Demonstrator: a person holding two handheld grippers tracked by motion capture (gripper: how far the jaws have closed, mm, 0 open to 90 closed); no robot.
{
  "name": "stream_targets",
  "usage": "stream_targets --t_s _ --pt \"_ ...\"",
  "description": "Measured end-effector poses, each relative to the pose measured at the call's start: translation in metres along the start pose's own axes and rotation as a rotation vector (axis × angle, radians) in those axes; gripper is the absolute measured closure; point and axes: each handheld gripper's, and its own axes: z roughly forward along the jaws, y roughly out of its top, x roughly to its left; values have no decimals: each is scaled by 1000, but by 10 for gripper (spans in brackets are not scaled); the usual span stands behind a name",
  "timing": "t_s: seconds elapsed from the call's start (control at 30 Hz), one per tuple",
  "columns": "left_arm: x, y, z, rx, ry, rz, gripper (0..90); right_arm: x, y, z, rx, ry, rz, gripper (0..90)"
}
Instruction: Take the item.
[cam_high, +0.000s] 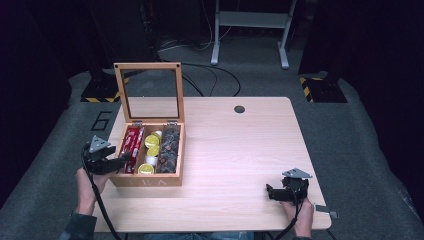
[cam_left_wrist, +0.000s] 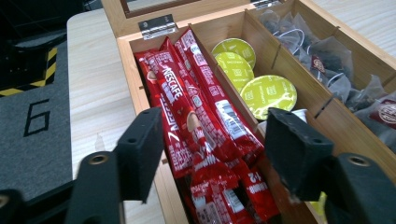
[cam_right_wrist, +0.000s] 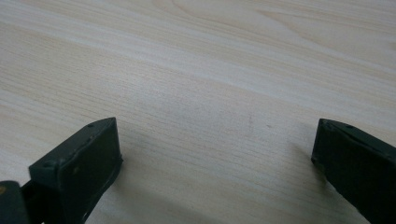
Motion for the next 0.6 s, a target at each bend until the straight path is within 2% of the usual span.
stream_targets --t_s 0.3,0.47,0.5,0.6 --pt "6 3 12 31 22 -22 555 0 0 0 0 0 0 4" --pt "6 3 18 38 39 -34 595 0 0 0 -2 -1 9 12" --pt "7 4 18 58 36 -30 603 1 0 0 -1 -2 15 14" --pt "6 3 21 45 41 -41 621 1 0 0 -2 -2 15 14"
